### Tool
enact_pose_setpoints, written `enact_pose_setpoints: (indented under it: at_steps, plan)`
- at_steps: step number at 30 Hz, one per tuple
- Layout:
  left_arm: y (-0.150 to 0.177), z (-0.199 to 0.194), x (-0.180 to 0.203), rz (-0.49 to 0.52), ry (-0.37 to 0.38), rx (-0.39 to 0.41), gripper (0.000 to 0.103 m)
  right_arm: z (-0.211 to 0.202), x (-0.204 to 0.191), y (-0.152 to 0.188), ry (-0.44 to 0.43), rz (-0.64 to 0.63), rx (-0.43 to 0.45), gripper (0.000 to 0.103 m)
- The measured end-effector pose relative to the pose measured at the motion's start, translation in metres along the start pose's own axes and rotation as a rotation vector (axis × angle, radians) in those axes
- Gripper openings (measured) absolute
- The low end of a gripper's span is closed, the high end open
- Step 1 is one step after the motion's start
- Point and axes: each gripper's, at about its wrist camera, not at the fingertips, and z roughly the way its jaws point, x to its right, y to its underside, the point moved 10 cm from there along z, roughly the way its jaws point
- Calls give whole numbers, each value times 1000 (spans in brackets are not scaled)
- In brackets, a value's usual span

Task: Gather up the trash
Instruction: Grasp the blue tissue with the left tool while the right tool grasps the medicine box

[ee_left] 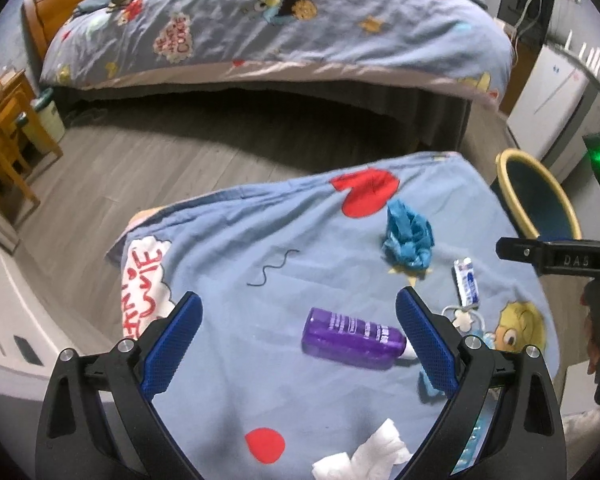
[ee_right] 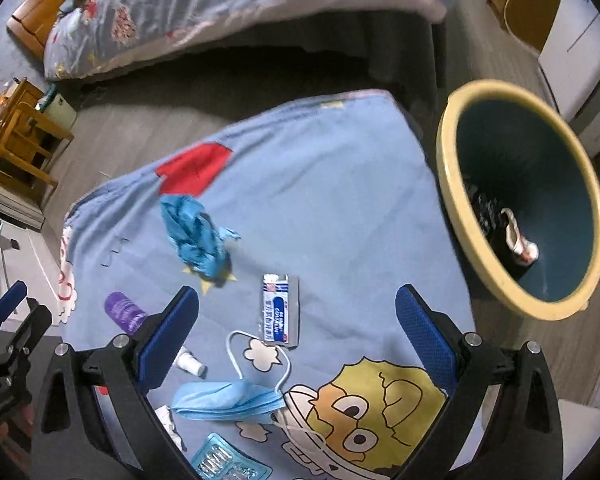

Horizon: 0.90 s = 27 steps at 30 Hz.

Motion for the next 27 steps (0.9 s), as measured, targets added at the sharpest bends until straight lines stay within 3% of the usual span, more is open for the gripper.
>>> enact_pose_setpoints:
  at_steps: [2, 4, 12, 17, 19, 27]
  plan:
    - [-1, 3, 5, 17, -4, 2, 96, 10, 2, 3, 3, -2, -22, 95]
    - [-4, 5, 9, 29, -6, 4, 96, 21, 1, 6, -1, -18, -49, 80]
    - [-14, 18, 15, 17, -7, -1, 96, 50, -9, 18, -60, -64, -130, 47]
    - [-17, 25, 18, 8, -6, -14, 96, 55, -11, 18, -62, -90, -134, 44]
    - [-17, 27, 21, 9, -6, -19, 96, 55, -9, 18, -37, -121, -134, 29]
    - [-19, 33, 34, 35, -11, -28, 96, 42, 0, 15, -62, -105, -117, 22]
